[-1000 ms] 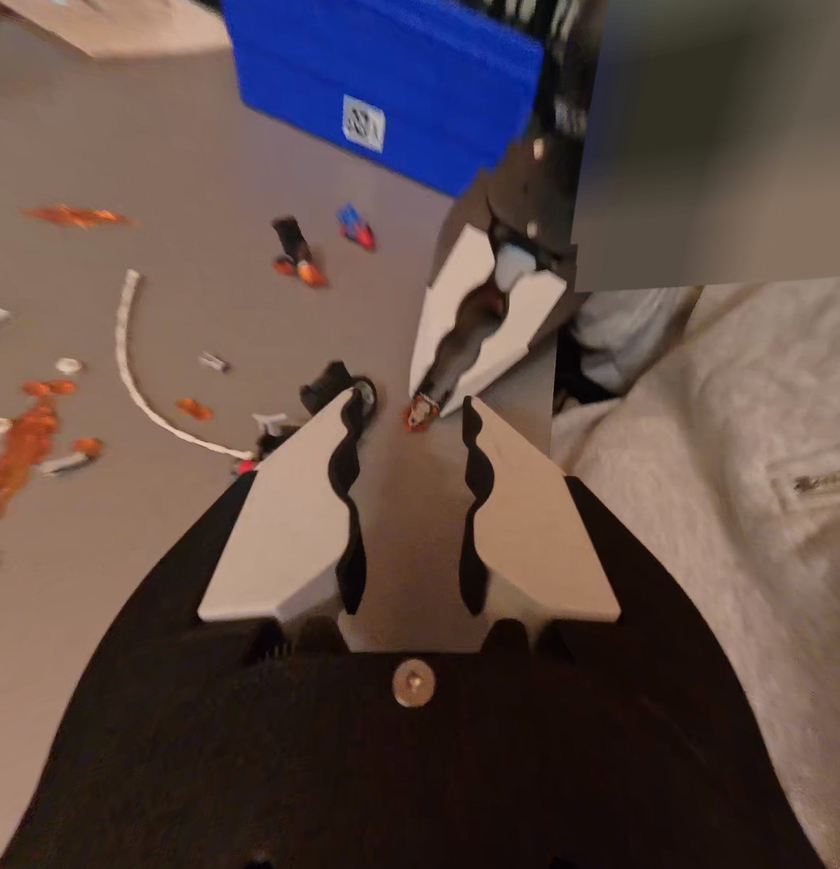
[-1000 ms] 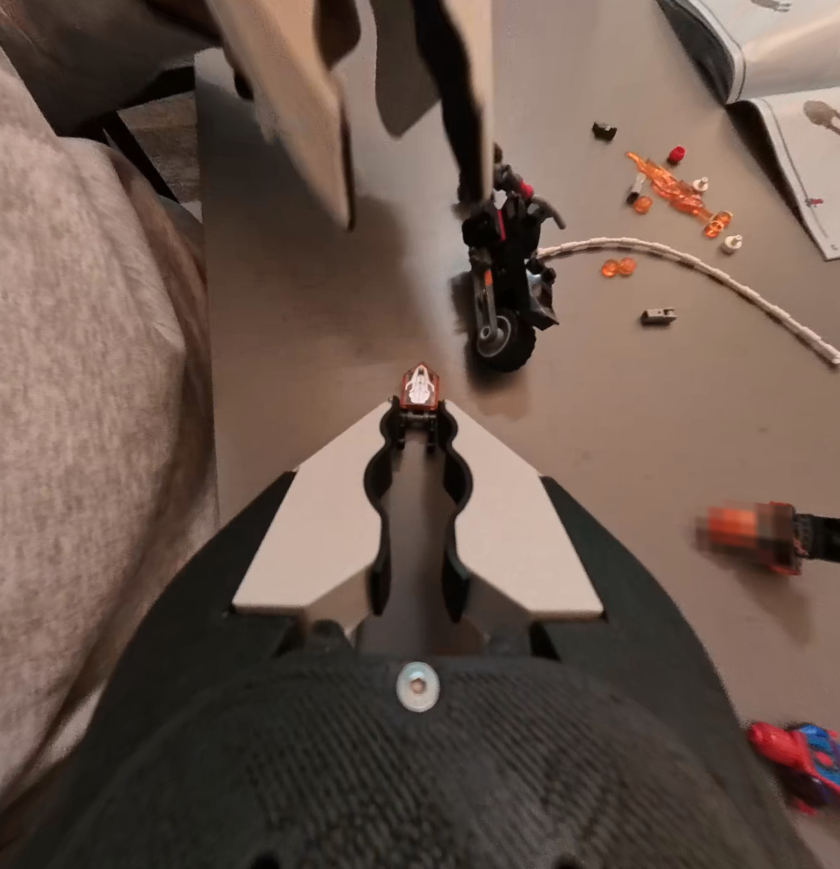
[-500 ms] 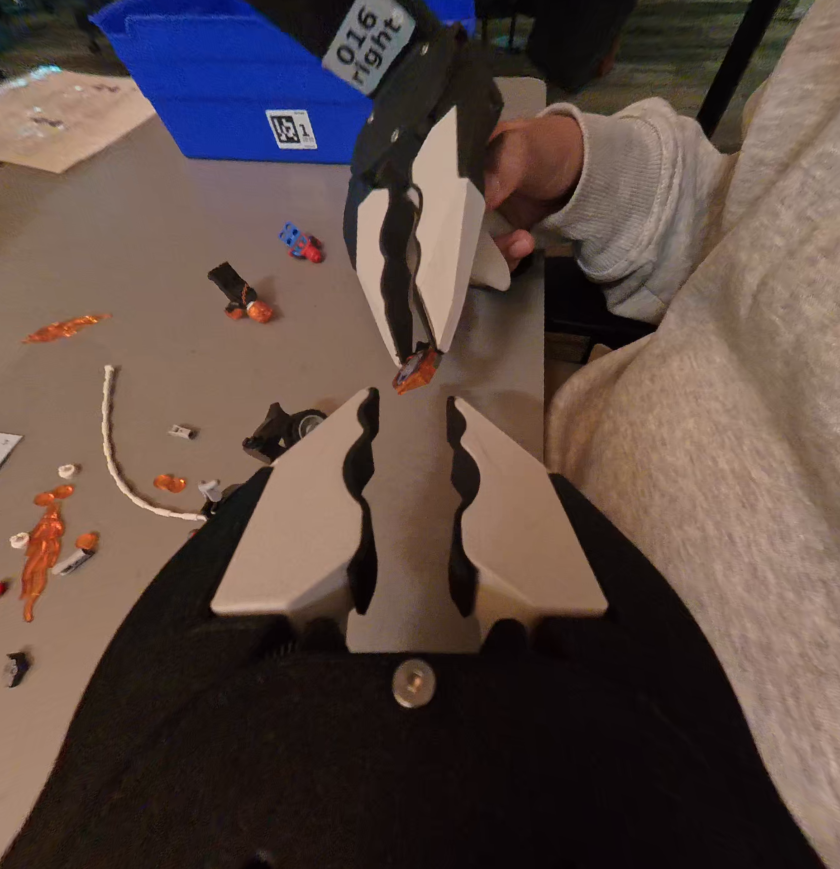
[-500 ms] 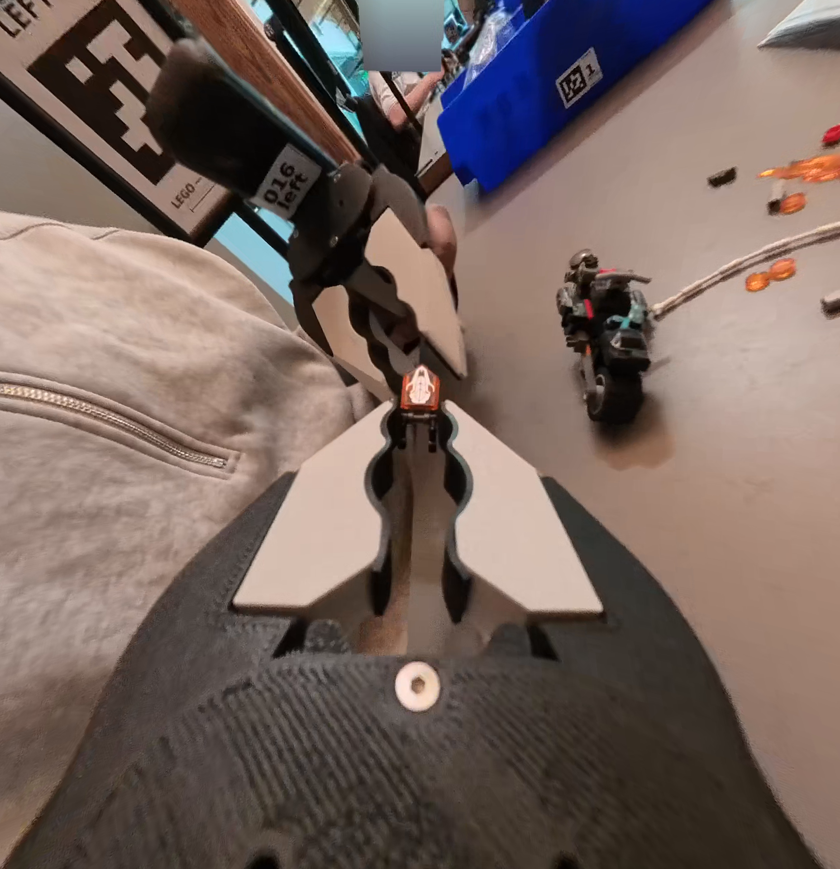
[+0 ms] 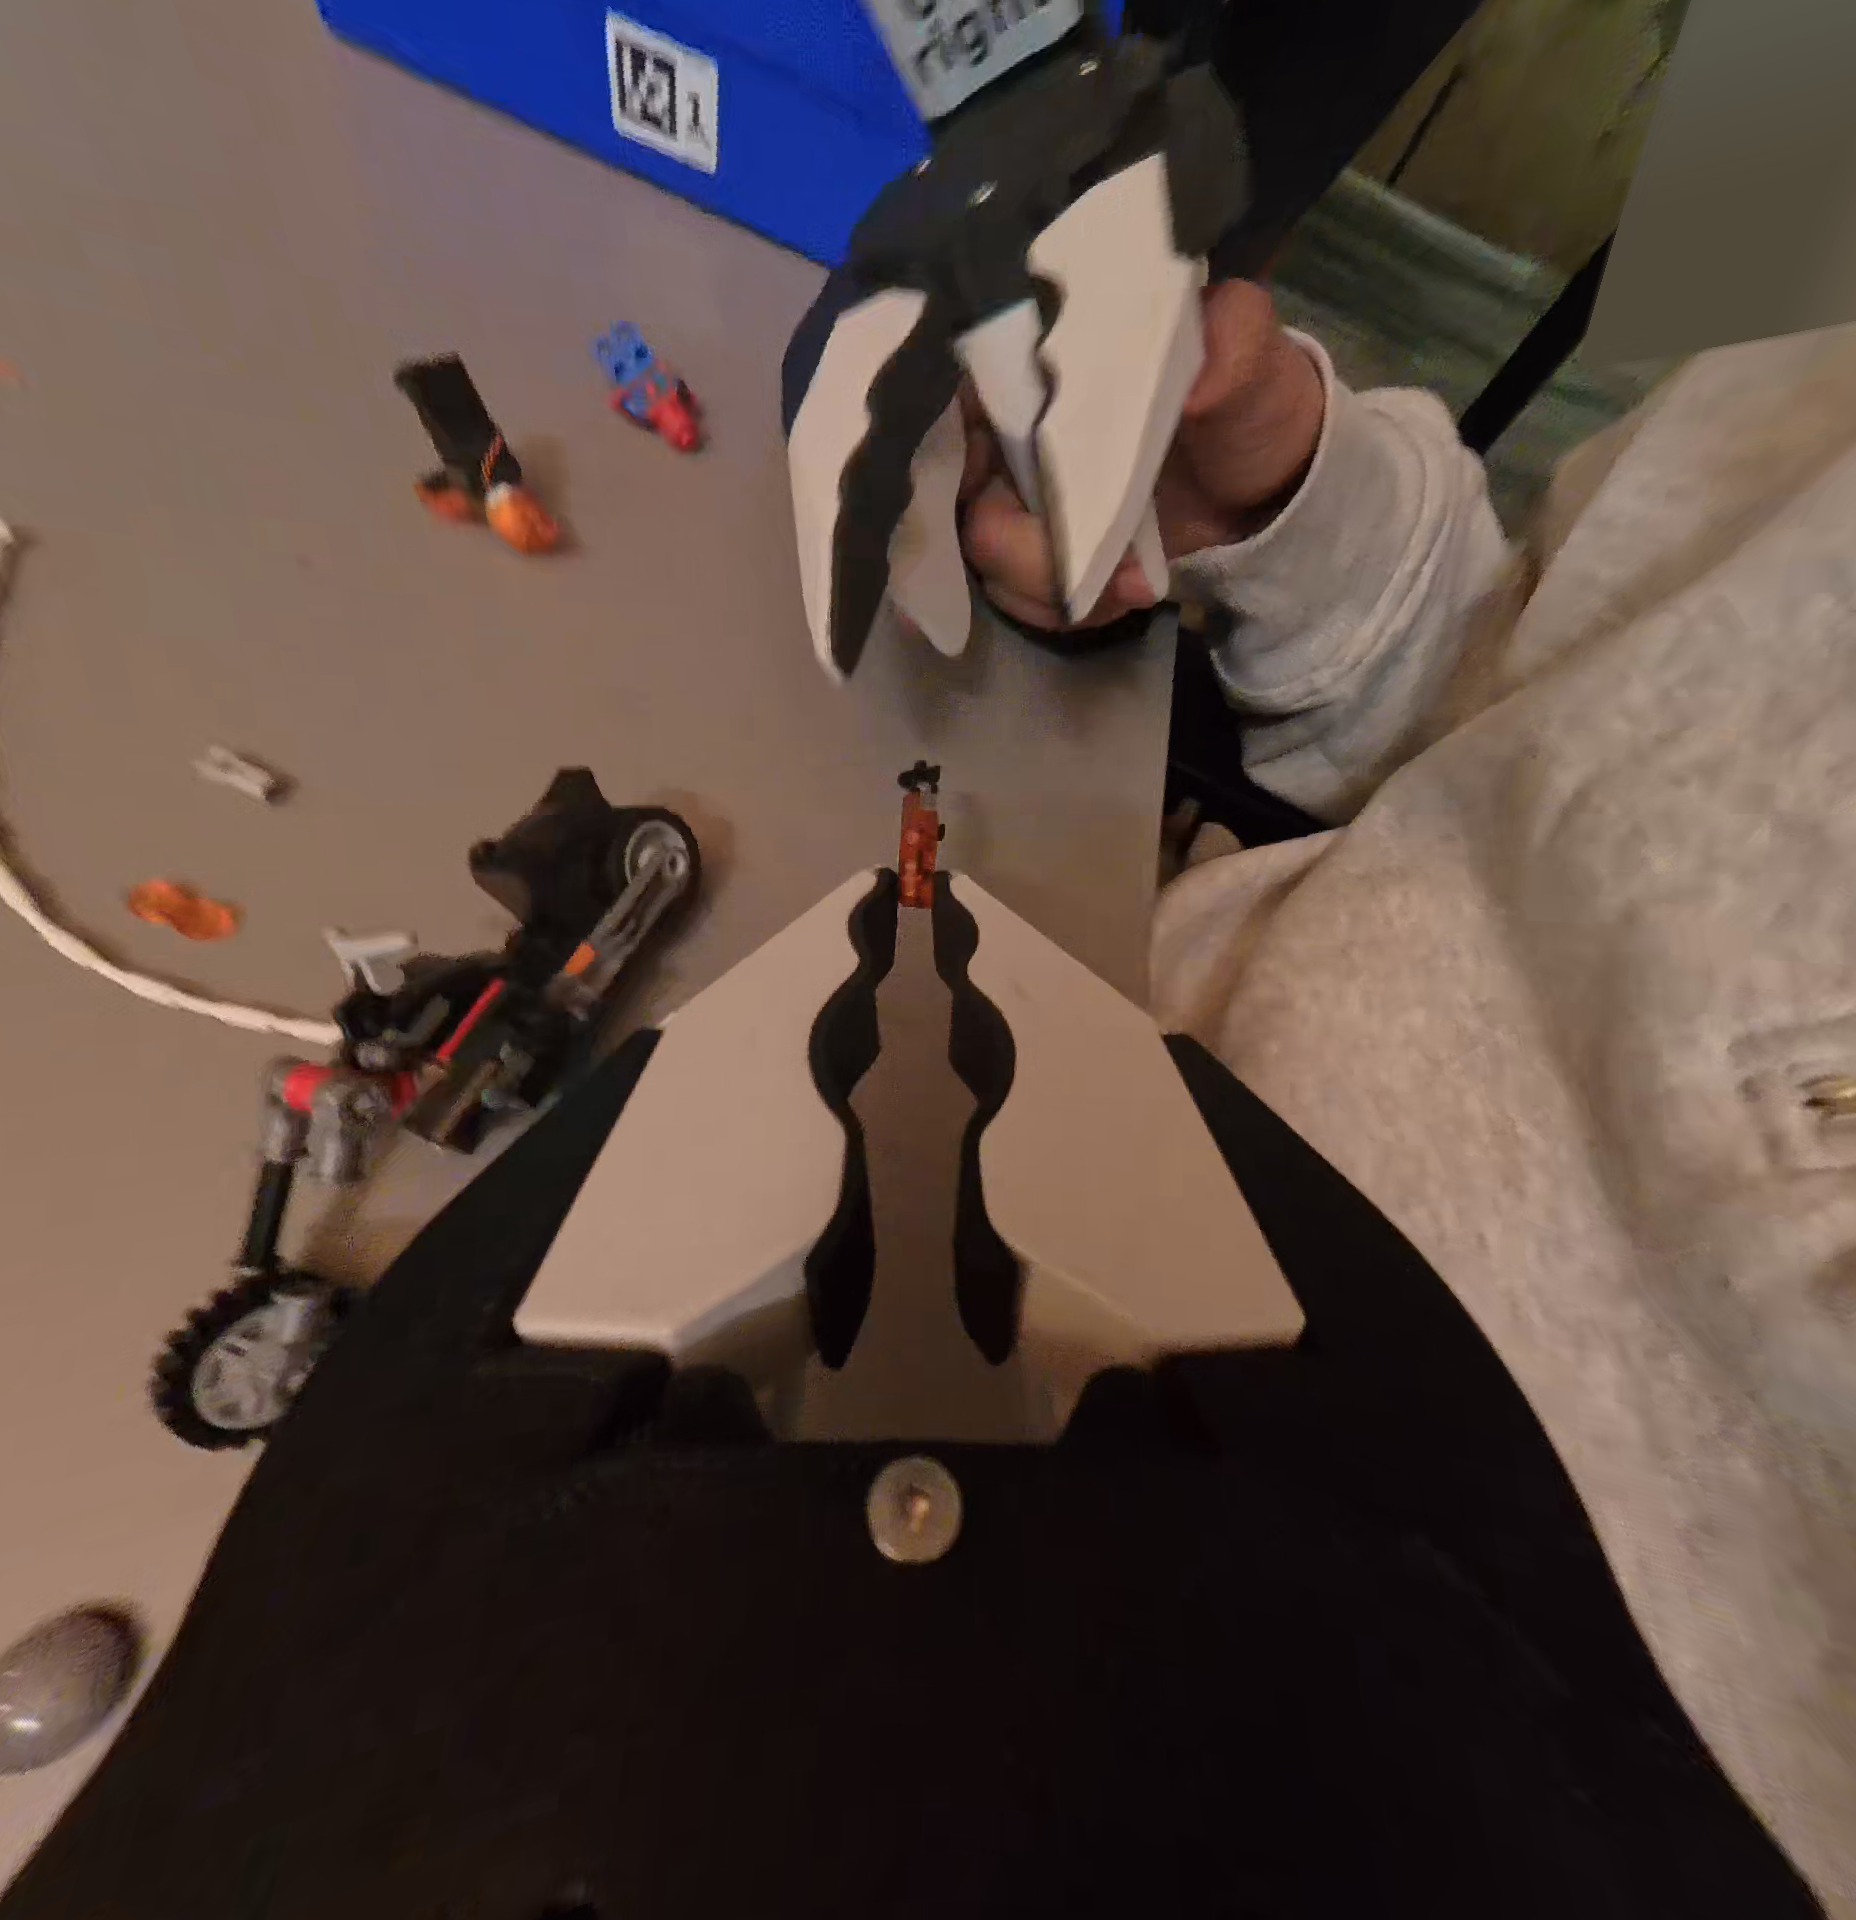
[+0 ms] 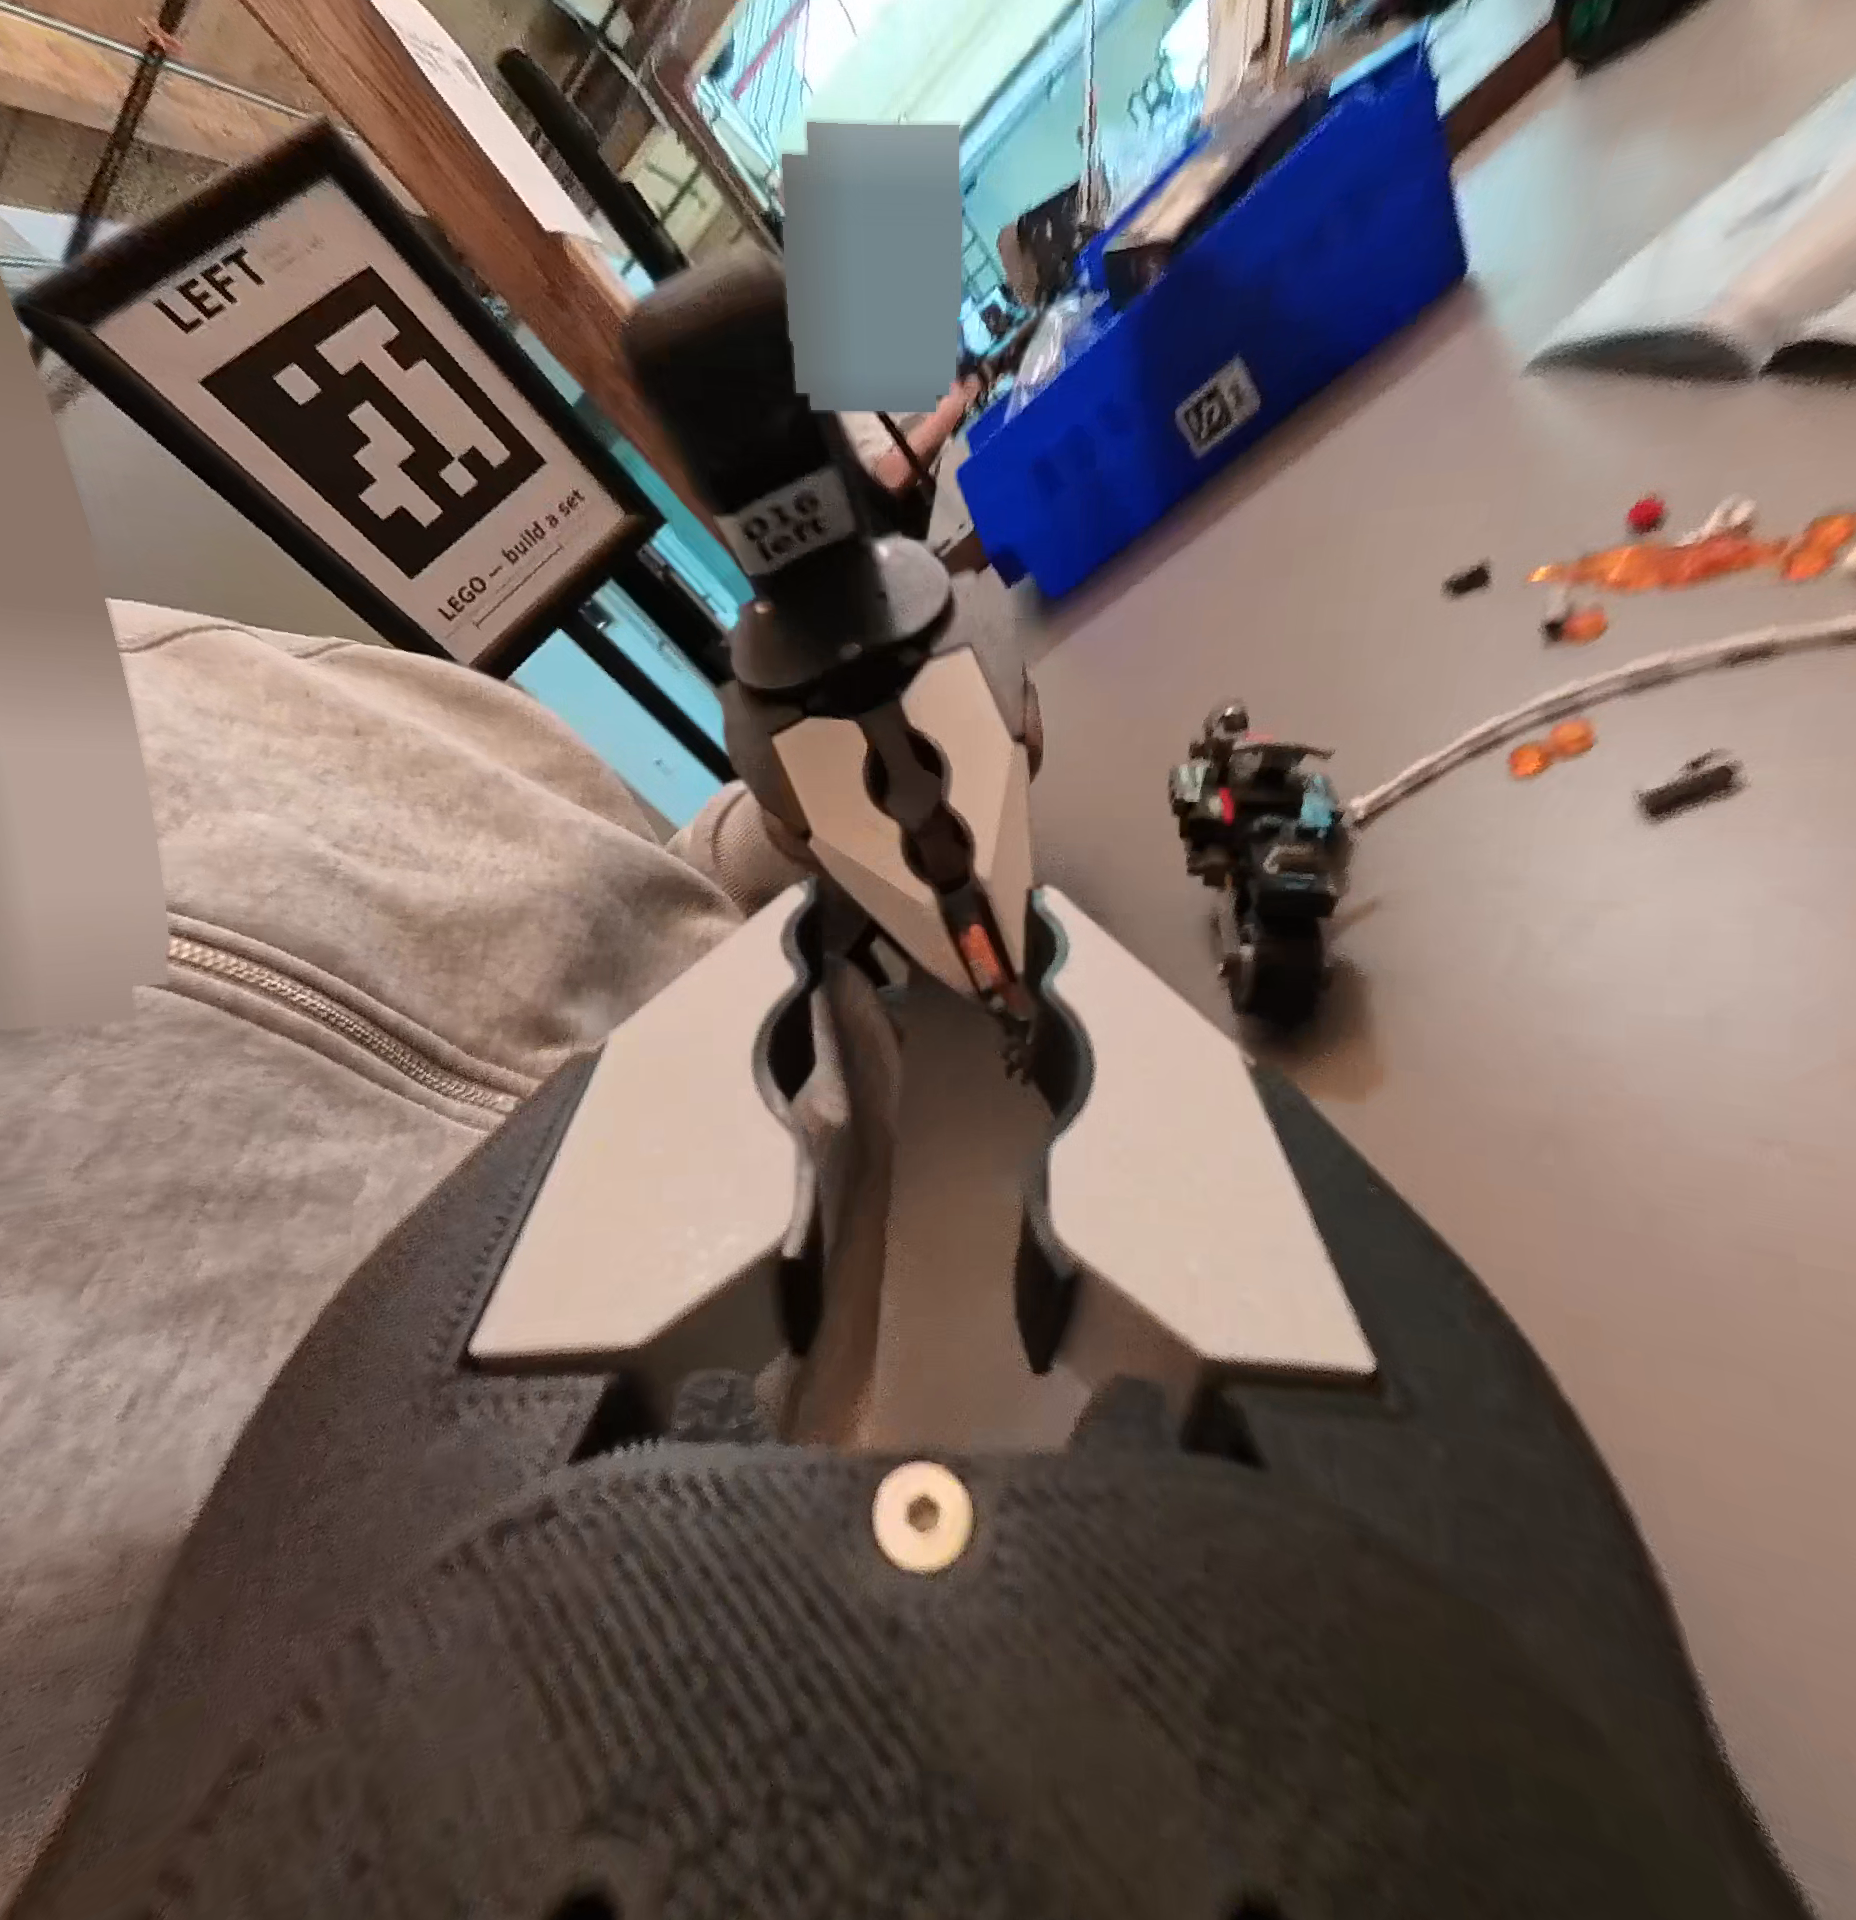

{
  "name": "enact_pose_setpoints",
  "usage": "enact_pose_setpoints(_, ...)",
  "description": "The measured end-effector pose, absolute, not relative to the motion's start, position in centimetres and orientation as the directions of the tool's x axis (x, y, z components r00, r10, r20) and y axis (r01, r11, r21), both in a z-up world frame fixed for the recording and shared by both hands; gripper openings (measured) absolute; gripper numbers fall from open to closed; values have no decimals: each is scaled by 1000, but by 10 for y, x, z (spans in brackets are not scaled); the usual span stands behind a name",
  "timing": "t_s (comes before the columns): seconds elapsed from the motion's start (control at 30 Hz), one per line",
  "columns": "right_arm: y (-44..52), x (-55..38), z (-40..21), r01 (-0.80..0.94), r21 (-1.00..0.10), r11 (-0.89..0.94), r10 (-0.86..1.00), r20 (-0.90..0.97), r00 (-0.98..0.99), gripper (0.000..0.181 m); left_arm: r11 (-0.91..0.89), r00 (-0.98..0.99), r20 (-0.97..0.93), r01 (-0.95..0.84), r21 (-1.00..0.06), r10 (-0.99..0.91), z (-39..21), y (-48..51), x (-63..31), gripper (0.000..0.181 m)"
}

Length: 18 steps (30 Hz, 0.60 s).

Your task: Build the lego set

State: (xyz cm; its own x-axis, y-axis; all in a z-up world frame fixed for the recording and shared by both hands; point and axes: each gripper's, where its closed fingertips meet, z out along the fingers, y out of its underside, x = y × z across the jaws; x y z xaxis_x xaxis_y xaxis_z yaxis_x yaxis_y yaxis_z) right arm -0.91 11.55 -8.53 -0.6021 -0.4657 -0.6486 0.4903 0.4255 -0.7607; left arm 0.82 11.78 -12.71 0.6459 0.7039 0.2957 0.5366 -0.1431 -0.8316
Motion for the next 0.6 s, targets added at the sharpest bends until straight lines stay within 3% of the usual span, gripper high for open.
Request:
enact_pose_setpoints(0.1,118,-16,-82,449,-812,373,-468,-582,-665,38,-11,530,483,681,-732,697,-135,114,8,4)
enact_pose_setpoints(0.23,118,-5,-94,300,-864,405,-464,-477,-746,38,198,399,754,803,-562,522,-128,122,12,4)
enact_pose_setpoints(0.37,117,10,-121,56,-872,487,-456,-308,-835,35,233,285,787,851,-471,548,-144,116,13,4)
enact_pose_setpoints(0.6,108,6,-162,-326,-780,534,-424,87,-901,27,306,159,869,894,-328,468,-157,116,16,5)
